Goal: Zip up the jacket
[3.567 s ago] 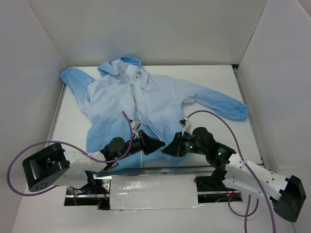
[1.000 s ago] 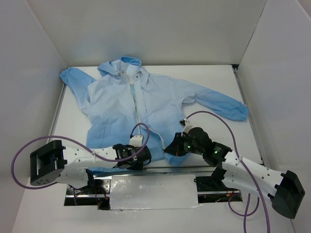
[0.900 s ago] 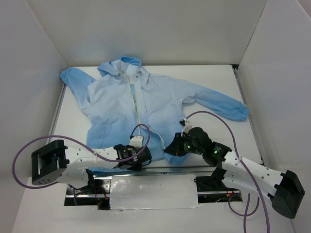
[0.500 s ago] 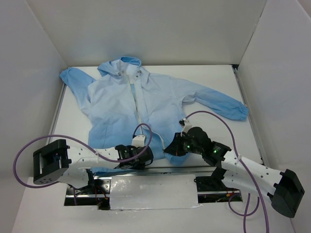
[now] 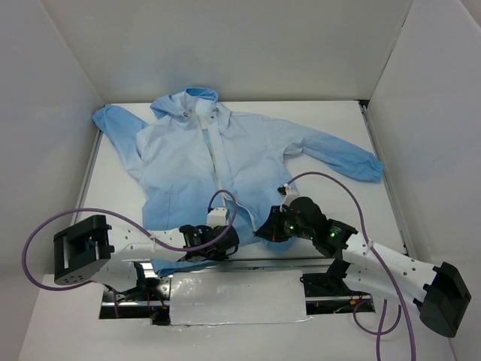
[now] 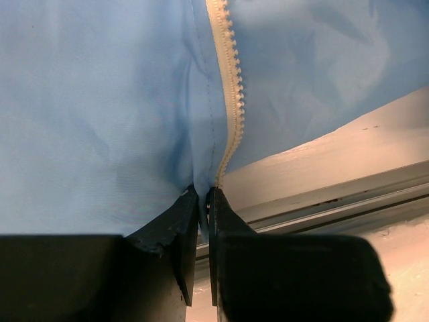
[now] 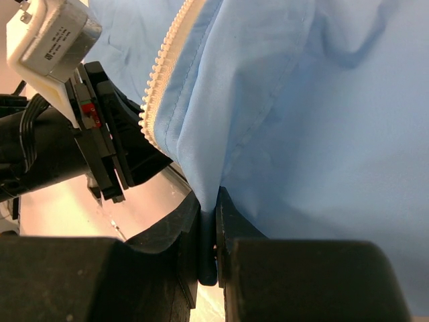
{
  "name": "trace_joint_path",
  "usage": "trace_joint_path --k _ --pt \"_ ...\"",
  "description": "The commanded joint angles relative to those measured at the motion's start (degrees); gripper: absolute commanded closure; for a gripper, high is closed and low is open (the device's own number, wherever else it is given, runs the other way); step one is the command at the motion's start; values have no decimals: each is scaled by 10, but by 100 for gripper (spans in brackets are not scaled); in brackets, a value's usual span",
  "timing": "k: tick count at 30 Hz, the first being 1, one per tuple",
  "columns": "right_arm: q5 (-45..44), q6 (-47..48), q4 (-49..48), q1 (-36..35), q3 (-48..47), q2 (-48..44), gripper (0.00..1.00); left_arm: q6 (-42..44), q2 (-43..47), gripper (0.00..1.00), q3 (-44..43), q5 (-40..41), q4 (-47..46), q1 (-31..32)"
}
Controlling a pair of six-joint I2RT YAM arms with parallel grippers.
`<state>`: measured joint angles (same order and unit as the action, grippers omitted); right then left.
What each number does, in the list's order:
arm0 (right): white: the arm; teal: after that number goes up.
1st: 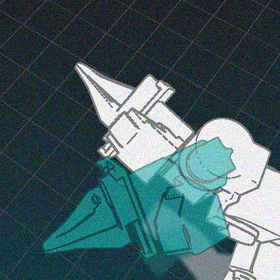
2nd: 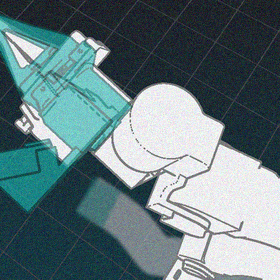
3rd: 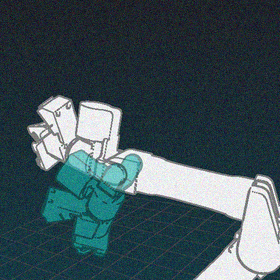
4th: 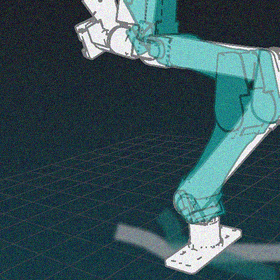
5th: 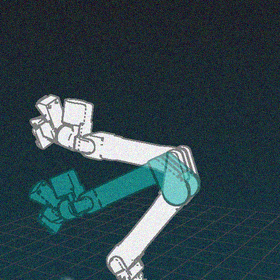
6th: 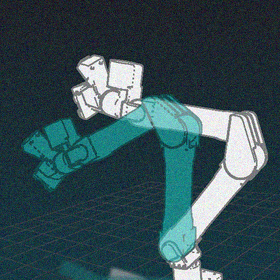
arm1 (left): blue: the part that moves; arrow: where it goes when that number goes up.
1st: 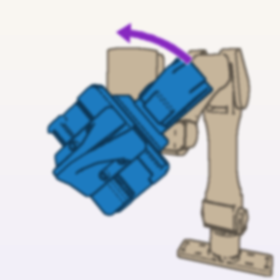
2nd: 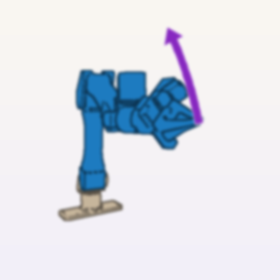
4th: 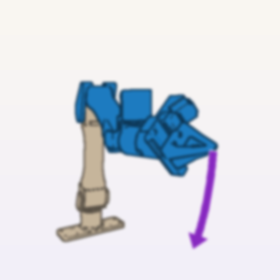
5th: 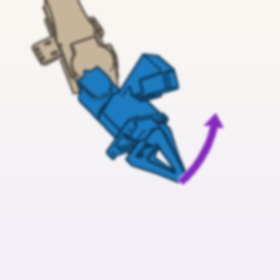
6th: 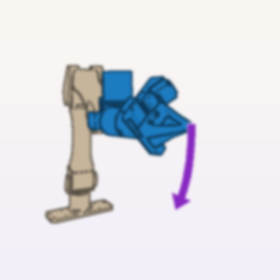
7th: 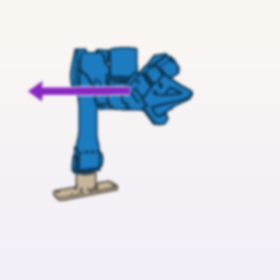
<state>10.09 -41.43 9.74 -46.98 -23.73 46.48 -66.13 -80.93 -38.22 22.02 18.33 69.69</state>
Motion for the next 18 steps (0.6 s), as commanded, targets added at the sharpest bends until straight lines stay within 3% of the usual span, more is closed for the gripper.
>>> trace_joint_path --k 1,6,12,13,16,18 --pt "-6 7 -8 3 -22 -2 100 6 8 100 34 -3 21 1" --pt "20 6 -37 3 -13 5 100 27 110 100 42 31 -8 2" --pt "54 -8 -83 3 -7 30 100 70 226 100 82 43 -132 -2" --pt "56 -10 -91 3 -6 33 100 76 234 98 96 43 -148 -2" --pt "59 -15 -96 2 -3 35 100 89 258 71 117 32 -204 -4" --pt "57 -16 -94 3 -2 33 100 93 262 73 125 26 -221 -4"
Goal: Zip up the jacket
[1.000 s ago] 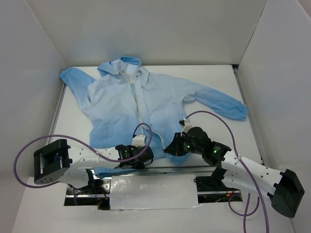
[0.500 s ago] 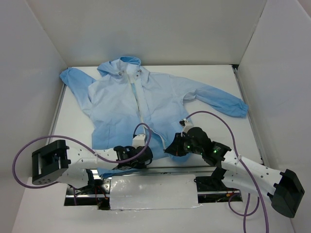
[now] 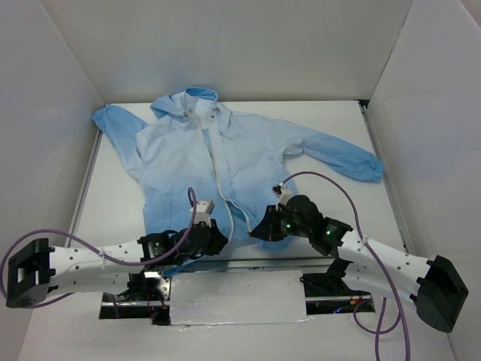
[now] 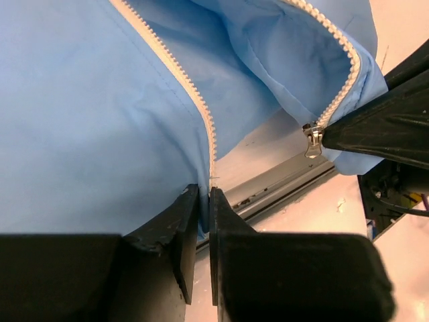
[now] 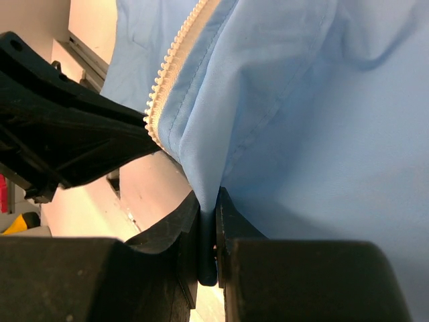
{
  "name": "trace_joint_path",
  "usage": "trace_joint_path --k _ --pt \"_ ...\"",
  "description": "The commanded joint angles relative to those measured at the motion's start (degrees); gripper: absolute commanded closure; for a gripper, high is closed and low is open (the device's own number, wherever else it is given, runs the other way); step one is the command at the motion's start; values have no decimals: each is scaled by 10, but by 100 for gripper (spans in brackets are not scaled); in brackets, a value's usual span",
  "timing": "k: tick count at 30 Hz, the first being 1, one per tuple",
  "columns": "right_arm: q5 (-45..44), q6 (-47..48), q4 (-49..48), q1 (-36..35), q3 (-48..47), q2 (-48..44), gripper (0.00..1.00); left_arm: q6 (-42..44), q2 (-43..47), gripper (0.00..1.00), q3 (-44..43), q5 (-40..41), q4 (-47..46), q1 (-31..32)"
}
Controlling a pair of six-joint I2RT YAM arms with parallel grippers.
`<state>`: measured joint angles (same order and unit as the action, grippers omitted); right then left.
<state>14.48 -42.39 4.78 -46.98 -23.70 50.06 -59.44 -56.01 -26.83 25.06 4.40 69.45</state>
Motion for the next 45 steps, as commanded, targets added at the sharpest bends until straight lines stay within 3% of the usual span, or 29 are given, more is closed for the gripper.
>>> trace_joint_path --k 1,2,3,4,5,6,19,20,21,23,27,32,36,45 --pt "13 -7 -43 3 -2 -5 100 26 10 81 13 -7 -85 -2" --pt "10 -7 -41 3 -3 -8 100 27 4 79 13 -10 -88 -3" --pt "9 -7 -38 3 -2 -8 100 27 0 67 14 -18 -90 -2" --pt "8 -7 -37 3 -2 -9 100 25 -4 63 15 -20 -91 -2" --pt "7 -7 -36 3 -2 -10 100 25 -12 70 18 -26 -101 -2" --pt "7 -8 -36 3 -2 -10 100 21 -15 100 23 -31 -105 -2" --pt "5 -9 -35 3 0 0 100 -8 -50 100 50 -65 -158 -3" --pt "4 -9 -33 3 -1 0 100 -9 -59 96 30 -63 -141 -4" --pt "4 -9 -31 3 -1 -1 100 -9 -69 80 19 -63 -122 -4" --pt "2 -9 -30 2 0 -1 100 -10 -109 72 -7 -59 -60 -4" --pt "1 -9 -29 3 0 -3 100 -19 -176 79 -56 -55 6 -2" --pt "-4 -7 -21 3 1 -13 100 -39 -211 78 -51 -62 10 -2" --pt "-8 -3 -13 3 0 -15 100 -42 -211 62 -50 -63 10 -3" --pt "-8 -1 -14 3 -1 -15 100 -36 -220 41 -115 -35 101 12"
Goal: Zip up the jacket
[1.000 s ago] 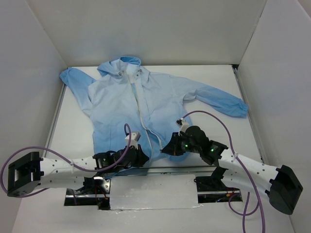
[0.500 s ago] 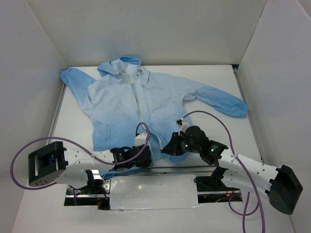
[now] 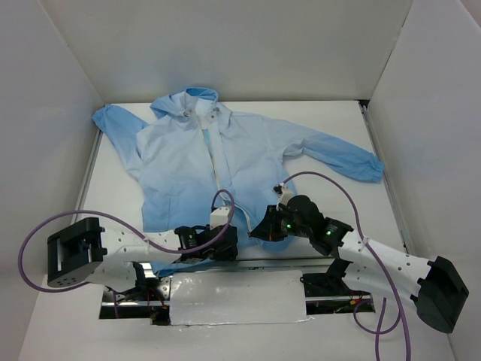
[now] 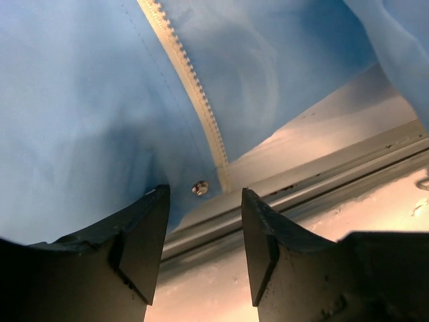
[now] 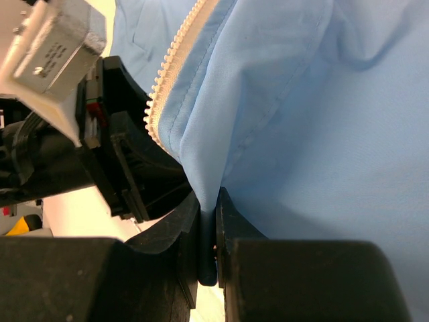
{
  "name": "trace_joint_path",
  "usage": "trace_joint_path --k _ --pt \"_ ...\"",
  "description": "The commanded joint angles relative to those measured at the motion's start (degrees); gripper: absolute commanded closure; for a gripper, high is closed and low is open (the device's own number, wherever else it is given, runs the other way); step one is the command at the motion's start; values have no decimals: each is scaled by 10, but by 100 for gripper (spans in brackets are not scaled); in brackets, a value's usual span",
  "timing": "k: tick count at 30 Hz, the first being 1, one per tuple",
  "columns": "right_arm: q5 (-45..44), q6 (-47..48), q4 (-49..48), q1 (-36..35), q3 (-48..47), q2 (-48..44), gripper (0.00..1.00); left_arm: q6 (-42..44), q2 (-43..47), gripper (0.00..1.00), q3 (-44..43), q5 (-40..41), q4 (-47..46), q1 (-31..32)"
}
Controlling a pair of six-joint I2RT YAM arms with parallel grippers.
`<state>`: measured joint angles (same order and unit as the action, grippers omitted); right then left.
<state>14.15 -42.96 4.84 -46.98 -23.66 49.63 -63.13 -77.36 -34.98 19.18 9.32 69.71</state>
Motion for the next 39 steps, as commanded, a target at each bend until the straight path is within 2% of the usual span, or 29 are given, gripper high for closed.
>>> trace_joint_path --k 1,11,21,32,39 --pt "-5 5 -15 2 -2 -10 100 -4 -6 41 -48 29 81 12" --pt "-24 9 7 2 -9 -19 100 -53 -5 39 -104 86 219 31" --pt "-46 13 37 3 -13 -36 100 -45 -62 37 -113 73 189 32" --pt "-48 13 32 3 -1 -39 100 -51 -102 36 -158 86 225 37" --pt "-49 16 33 3 0 -39 100 -60 -123 36 -159 77 215 38"
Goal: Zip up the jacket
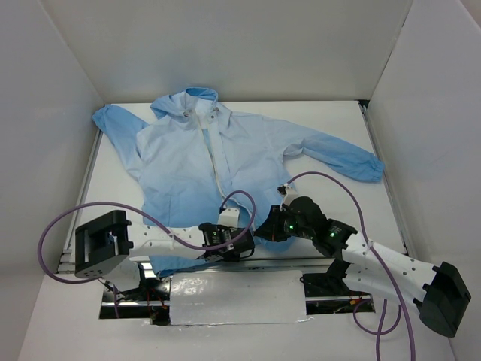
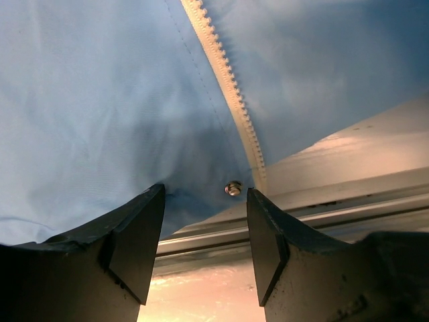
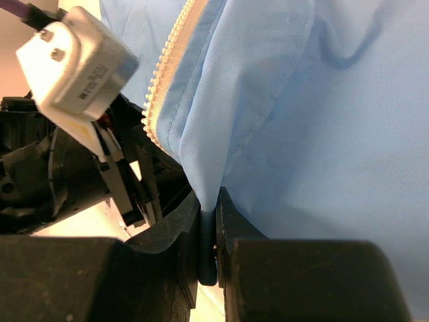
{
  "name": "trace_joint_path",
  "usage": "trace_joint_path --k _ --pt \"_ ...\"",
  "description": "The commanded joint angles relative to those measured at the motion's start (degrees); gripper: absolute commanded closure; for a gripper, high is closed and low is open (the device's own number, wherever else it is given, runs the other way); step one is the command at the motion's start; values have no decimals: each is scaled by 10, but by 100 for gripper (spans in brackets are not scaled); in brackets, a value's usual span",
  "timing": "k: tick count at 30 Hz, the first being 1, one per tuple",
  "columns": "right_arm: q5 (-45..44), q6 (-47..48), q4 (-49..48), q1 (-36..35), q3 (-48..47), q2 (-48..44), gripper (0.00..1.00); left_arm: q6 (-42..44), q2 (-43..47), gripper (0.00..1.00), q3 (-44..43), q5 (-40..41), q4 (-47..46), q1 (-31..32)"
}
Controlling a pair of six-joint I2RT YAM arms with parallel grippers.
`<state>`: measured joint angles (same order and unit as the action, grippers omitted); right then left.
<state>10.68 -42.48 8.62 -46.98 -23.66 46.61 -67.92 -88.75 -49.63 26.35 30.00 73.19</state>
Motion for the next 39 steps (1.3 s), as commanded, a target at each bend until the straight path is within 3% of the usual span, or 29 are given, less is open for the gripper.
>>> trace_joint_path --k 1,11,13,18,21,22,26,39 --pt "-14 11 -4 3 2 -10 100 -14 -12 36 -13 6 11 4" --pt "-17 12 -1 2 5 -19 100 -20 -59 38 -5 -2 -3 5" --pt "-18 12 1 3 5 -20 100 -23 -63 45 1 -3 -8 5" --pt "-19 13 1 3 5 -20 100 -25 -76 48 15 -11 -25 5" --pt "-17 13 0 3 3 -18 100 -26 -78 67 22 -19 -37 5" --pt "-17 13 0 3 3 -17 100 -27 -78 86 23 -20 -38 5" --pt "-16 13 -2 3 2 -14 100 -21 -57 100 29 -17 -49 6" --pt "28 3 -71 3 22 19 100 32 113 100 111 -11 -237 -9"
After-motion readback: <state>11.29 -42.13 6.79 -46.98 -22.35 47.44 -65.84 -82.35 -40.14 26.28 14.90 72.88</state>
